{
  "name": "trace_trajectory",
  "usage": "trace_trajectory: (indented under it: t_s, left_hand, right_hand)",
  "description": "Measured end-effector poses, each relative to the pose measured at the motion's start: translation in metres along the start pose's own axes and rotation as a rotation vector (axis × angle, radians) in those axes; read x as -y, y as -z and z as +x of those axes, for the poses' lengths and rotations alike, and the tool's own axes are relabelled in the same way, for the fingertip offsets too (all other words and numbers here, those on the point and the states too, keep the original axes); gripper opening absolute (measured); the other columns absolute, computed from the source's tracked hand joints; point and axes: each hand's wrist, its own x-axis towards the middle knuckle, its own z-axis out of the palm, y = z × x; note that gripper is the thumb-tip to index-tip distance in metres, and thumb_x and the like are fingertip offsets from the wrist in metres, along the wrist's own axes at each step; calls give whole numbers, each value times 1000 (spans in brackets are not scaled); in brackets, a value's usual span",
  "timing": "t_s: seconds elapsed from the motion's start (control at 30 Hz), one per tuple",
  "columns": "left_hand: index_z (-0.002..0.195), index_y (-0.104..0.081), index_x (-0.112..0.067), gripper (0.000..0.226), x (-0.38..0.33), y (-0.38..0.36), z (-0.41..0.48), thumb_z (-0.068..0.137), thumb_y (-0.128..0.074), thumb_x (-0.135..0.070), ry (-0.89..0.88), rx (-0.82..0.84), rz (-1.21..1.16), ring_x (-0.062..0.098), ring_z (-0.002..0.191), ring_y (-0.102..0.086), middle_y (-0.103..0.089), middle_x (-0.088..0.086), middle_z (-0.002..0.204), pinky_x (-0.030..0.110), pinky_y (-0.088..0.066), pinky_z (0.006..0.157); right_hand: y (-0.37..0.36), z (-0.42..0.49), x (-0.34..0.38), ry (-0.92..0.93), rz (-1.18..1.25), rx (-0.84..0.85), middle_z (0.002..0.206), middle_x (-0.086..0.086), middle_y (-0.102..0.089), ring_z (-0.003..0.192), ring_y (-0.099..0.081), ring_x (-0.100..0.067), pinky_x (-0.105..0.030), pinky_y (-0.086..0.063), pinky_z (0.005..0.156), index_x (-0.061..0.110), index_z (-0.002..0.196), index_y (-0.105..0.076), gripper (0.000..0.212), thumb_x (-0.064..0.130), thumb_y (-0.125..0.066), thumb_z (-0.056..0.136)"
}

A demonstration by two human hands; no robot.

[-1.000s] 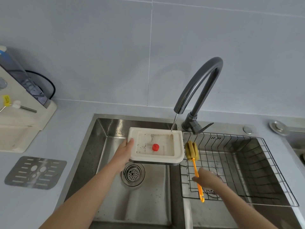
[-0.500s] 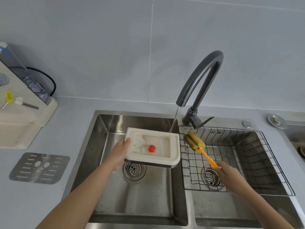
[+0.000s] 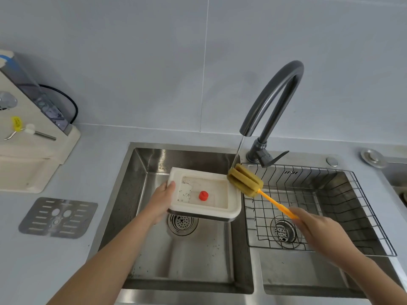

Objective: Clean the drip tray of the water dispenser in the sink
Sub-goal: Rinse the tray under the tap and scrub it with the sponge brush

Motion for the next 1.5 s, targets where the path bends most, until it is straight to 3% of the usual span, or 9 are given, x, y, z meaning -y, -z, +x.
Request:
trace_trajectory:
  t_s: [0.23,0.33,0.47,0.7,0.77,0.9,1.1,1.27,1.5]
  left_hand:
    - [126,-44,-15,35,-11,-20,-1,98,-32,-31,-21,71,5,24,95,-59,-61,4,102,38,-53,76]
    - [118,-48,-20,29,-16,-29,1,98,-32,-33,-26,112,22,27,99,-61,-62,3,101,50,-52,89]
    - [122,-48,-19,33,-21,-35,3,98,-31,-34,-28,156,44,29,111,-58,-60,9,116,51,-45,99]
    - [130,-43,-19,37,-31,-54,8,98,-30,-33,-51,219,15,24,102,-57,-58,5,108,42,-46,94]
    - [130,-43,-20,37,-34,-61,8,98,-31,-33,-58,239,6,22,100,-57,-58,3,106,39,-47,89]
    - [132,-42,-18,39,-37,-72,9,97,-31,-34,-48,269,12,22,104,-56,-57,6,114,34,-46,86]
    - [135,-39,-23,44,-43,-77,8,95,-34,-41,-91,306,-8,21,117,-50,-53,2,124,41,-40,105]
    - [125,-43,-26,31,-52,-73,7,96,-34,-35,-201,312,-25,-4,95,-52,-55,-13,108,13,-42,79]
    - [132,-39,-22,36,-54,-62,10,99,-26,-27,-264,249,12,7,107,-47,-52,-11,106,20,-38,87]
  right_hand:
    - [-5,22,25,194,-185,-163,39,-1,-52,22,-37,-16,-18,-17,27,21,94,-59,41,7,-77,60]
    - [-6,25,25,223,-178,-168,41,3,-52,26,-29,-16,-15,-16,32,19,100,-54,61,3,-84,50]
    - [7,23,7,207,-130,-242,42,3,-54,26,-44,-22,-23,-32,24,24,101,-51,46,8,-66,61]
    - [31,9,-10,223,-80,-319,39,4,-48,25,-40,-23,-21,-25,31,24,103,-52,23,22,-37,85]
    - [32,12,-6,232,-145,-334,37,3,-46,24,-38,-25,-20,-24,32,22,101,-52,24,12,-52,79]
    - [29,22,3,189,-239,-247,36,0,-45,24,-39,-24,-20,-25,34,19,100,-53,77,-7,-83,35]
    - [27,34,15,298,-329,-264,35,0,-48,24,-35,-21,-19,-20,43,9,79,-76,60,-6,-83,22]
    - [31,39,20,353,-346,-250,37,1,-47,37,-17,-16,-20,-20,42,9,83,-74,62,-7,-78,23]
    - [45,43,16,433,-344,-169,39,4,-51,27,-44,-18,-21,-35,34,16,84,-75,57,2,-84,30]
